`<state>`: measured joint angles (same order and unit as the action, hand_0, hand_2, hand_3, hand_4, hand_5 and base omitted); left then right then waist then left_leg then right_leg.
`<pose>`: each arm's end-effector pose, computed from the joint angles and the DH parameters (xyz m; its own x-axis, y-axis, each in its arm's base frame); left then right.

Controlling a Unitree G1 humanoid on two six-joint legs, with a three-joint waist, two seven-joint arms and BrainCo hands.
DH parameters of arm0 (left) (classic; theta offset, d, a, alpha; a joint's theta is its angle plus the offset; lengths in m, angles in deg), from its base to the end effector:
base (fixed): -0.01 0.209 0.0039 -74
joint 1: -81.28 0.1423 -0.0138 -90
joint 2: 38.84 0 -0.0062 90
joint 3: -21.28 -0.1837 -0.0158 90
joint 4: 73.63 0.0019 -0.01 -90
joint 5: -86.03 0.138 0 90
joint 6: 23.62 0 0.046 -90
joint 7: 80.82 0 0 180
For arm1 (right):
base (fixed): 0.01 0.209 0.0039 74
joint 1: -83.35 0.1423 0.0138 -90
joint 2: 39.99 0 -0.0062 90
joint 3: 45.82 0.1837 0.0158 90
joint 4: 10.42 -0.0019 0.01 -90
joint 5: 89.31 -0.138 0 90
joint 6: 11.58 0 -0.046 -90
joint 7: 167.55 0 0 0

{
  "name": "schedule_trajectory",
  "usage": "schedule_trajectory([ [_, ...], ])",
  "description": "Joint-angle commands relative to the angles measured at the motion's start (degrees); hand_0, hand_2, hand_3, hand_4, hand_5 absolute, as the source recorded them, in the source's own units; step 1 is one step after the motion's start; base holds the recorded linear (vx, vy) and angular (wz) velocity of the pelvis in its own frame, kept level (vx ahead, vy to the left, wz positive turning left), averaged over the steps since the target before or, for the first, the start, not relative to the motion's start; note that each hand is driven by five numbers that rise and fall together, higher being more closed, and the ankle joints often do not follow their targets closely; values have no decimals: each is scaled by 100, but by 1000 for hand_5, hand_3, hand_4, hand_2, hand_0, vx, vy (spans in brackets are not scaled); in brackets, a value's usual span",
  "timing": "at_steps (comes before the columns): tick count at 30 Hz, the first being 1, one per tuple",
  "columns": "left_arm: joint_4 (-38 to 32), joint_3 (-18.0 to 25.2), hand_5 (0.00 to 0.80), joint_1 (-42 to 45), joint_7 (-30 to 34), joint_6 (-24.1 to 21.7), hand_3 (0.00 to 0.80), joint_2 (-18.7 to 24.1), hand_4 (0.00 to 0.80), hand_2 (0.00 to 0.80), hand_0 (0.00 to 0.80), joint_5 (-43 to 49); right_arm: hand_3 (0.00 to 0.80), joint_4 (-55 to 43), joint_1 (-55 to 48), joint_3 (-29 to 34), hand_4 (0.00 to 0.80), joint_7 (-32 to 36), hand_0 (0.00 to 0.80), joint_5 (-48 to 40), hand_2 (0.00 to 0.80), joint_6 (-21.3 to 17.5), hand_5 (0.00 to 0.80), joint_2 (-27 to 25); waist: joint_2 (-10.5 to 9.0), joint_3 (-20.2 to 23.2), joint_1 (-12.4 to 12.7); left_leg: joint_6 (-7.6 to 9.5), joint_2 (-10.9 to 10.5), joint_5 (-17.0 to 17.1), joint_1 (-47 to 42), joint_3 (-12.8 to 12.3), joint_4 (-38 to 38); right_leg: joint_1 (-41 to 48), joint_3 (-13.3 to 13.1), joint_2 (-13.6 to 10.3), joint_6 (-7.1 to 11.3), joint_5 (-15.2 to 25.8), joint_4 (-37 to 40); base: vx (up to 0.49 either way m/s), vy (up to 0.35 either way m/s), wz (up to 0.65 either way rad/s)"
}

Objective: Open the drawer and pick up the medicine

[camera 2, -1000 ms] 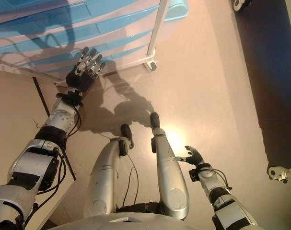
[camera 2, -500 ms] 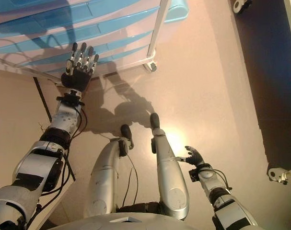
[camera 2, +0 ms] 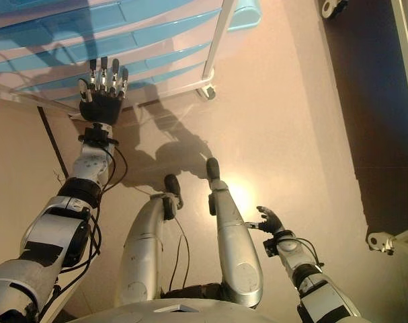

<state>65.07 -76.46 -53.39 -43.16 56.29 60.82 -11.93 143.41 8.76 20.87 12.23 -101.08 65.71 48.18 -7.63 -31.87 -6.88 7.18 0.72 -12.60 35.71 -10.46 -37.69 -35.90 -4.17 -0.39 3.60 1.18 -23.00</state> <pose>0.3331 0.2299 0.1188 0.8210 -0.0351 0.5699 0.5324 0.4079 -0.7418 0.1871 -0.2100 -0.0693 0.7791 0.0042 -0.6269 -0.2242 0.9357 -0.2723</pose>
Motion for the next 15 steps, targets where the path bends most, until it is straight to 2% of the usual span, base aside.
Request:
schedule_trajectory([
  [1, -500, 198, 0, -733, 476, -382, 0, 225, 0, 0, 0, -174, 0, -41, -237, -168, 0, 52, 0, 71, 0, -45, 0, -117, 103, 208, 111, -137, -489, 234, -317, 332, 1006, 185, 269, 434, -324, -165, -87, 0, 0, 0],
  [8, -674, 172, 0, -853, 804, -552, 0, 302, 0, 0, 0, -188, 0, -59, -268, -197, 0, 53, 0, 78, 0, -47, 0, -155, 125, 208, 100, -139, -506, 260, -351, 351, 1056, 200, 243, 444, -344, -174, -74, 0, 0, 0],
  [15, -1057, 169, 0, -999, 1010, -937, 0, 335, 0, 0, 0, -314, 0, -78, -309, -255, 0, 17, 0, 70, 0, -51, 0, -160, 142, 208, 118, -145, -509, 353, -407, 378, 1224, 227, 252, 456, -352, -183, -56, 0, 0, 0],
])
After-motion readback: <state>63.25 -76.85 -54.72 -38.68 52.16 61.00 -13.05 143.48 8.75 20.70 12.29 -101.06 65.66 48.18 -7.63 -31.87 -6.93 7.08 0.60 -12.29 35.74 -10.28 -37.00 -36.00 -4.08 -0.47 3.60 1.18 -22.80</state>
